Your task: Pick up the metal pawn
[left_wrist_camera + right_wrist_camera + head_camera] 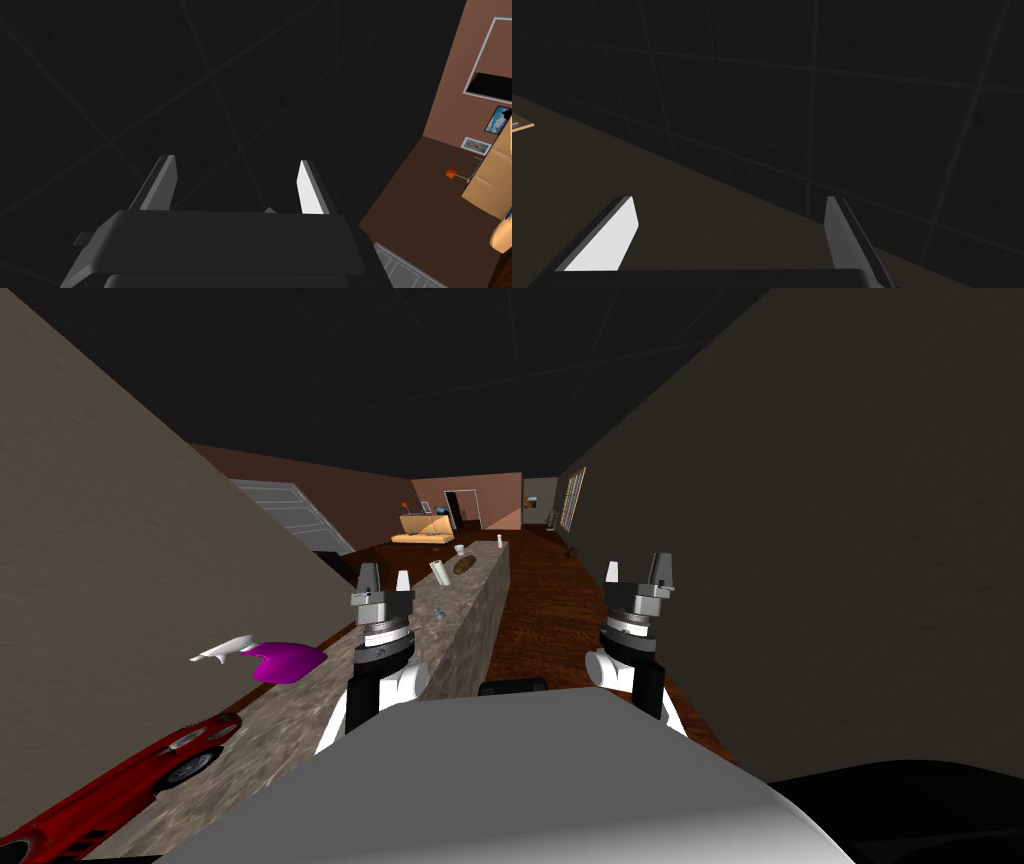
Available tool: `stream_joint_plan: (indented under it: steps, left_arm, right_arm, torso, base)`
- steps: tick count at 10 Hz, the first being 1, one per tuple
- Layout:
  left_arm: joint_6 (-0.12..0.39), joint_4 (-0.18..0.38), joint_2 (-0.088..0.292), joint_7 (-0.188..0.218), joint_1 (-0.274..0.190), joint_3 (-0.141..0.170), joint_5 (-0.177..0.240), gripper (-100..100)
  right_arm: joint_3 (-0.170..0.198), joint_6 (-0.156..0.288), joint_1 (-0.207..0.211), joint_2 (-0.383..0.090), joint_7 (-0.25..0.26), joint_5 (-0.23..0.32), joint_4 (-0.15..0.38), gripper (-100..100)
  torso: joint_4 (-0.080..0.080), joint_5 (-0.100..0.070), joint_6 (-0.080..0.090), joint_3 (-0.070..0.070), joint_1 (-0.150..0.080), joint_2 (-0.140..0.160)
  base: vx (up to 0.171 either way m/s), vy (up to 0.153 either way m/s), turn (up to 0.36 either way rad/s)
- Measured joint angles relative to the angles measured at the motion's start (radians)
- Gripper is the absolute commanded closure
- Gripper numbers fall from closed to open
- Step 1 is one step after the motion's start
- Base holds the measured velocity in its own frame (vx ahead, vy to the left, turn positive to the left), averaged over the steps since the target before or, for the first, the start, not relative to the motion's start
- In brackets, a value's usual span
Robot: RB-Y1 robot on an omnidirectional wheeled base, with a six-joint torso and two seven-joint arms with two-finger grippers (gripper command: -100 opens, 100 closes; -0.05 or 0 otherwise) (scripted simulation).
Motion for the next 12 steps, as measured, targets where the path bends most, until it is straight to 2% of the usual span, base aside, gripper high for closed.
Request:
stream_joint_plan:
  steps: [5,7,9,12]
  left_arm:
    - [-0.072,0.111,0.109,-0.03,0.026,0.025,-0.027,-100]
    - [-0.103,0.18,0.155,-0.05,0.025,0.036,-0.045,-100]
    - [-0.146,0.245,0.207,-0.07,0.044,0.049,-0.062,-100]
    - [-0.161,0.269,0.227,-0.074,0.054,0.058,-0.065,-100]
  right_arm:
    - [0.0,0.0,0.0,0.0,0.0,0.0,0.0,0]
    - [0.0,0.0,0.0,0.0,0.0,0.0,0.0,0]
    - [0.0,0.0,0.0,0.0,0.0,0.0,0.0,0]
    - [0.0,0.0,0.0,0.0,0.0,0.0,0.0,0]
  torso:
    - [0.0,0.0,0.0,0.0,0.001,0.0]
    - [0.0,0.0,0.0,0.0,0.0,-0.001]
    - [0.0,0.0,0.0,0.0,0.002,0.0]
    - [0.0,0.0,0.0,0.0,0.001,-0.001]
  base:
    - [-0.014,0.004,-0.039]
    - [0.012,-0.002,-0.037]
    - [0.008,0.014,-0.021]
    - [0.007,0.017,-0.017]
